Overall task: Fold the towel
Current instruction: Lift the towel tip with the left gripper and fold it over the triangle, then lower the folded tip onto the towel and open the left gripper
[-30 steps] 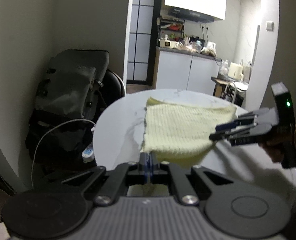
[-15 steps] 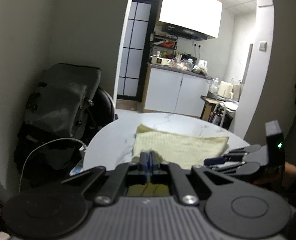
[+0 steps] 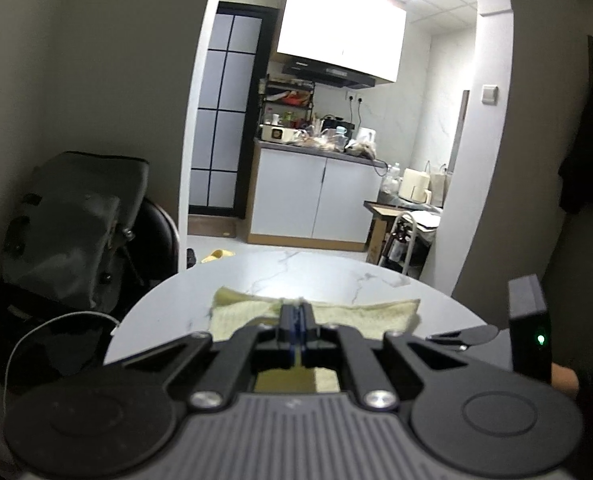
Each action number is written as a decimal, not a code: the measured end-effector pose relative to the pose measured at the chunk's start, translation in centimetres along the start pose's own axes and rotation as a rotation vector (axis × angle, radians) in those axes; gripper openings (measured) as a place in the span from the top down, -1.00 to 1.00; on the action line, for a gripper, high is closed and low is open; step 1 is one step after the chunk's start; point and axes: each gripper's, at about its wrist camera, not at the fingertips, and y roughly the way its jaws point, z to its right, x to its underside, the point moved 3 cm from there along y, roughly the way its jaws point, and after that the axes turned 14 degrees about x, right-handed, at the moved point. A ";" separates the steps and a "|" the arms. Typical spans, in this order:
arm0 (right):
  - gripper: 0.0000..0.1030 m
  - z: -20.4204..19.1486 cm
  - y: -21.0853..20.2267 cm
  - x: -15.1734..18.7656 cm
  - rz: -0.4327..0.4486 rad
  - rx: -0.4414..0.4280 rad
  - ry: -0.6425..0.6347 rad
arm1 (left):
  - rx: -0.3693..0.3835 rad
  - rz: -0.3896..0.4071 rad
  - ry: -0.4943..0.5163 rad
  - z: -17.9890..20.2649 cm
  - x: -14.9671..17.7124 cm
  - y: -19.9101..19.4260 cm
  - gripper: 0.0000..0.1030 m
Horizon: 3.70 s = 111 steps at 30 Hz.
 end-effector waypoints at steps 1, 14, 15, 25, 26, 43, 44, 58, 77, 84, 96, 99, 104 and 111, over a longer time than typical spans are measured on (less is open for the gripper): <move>0.21 0.2 -0.1 0.0 0.002 -0.001 0.008 | 0.005 0.002 0.000 0.1 -0.1 0.3 0.95; 0.21 -0.4 0.5 0.5 -0.011 0.013 -0.010 | 0.072 0.047 0.027 1.8 -2.3 3.2 0.95; 0.21 -0.5 0.5 0.5 -0.010 0.013 -0.011 | 0.079 0.052 0.029 2.0 -2.5 3.4 0.95; 0.21 -0.1 0.4 0.5 -0.002 0.010 0.000 | 0.138 0.084 0.063 3.8 -4.3 5.8 0.95; 0.21 0.1 0.2 0.4 0.006 0.013 0.010 | 0.143 0.086 0.065 4.0 -4.4 6.1 0.95; 0.21 1.7 0.7 0.7 -0.026 0.021 0.045 | 0.225 0.080 0.116 6.7 -5.5 10.7 0.95; 0.20 1.8 0.7 0.7 -0.027 0.021 0.046 | 0.231 0.076 0.120 6.9 -5.5 11.0 0.95; 0.21 3.4 -0.1 1.2 -0.052 0.038 0.100 | 0.278 -0.012 0.160 8.7 -4.1 16.5 0.95; 0.21 10.2 -3.3 2.6 -0.037 0.099 0.222 | 0.290 -0.172 0.157 7.8 -0.9 24.5 0.94; 0.21 10.4 -3.5 3.1 -0.040 0.107 0.224 | 0.279 -0.215 0.192 8.5 0.2 25.4 0.44; 0.21 9.9 -3.8 3.3 -0.036 0.110 0.203 | 0.149 -0.198 0.123 6.9 2.7 20.4 0.27; 0.21 9.6 -3.6 3.4 -0.042 0.117 0.198 | 0.132 -0.179 0.094 6.6 3.1 19.0 0.20; 0.20 8.7 -3.1 3.1 -0.045 0.124 0.192 | 0.136 -0.165 0.074 6.5 2.7 17.5 0.20; 0.20 7.8 -2.1 2.8 -0.052 0.139 0.168 | 0.121 -0.145 0.045 5.4 2.2 15.1 0.19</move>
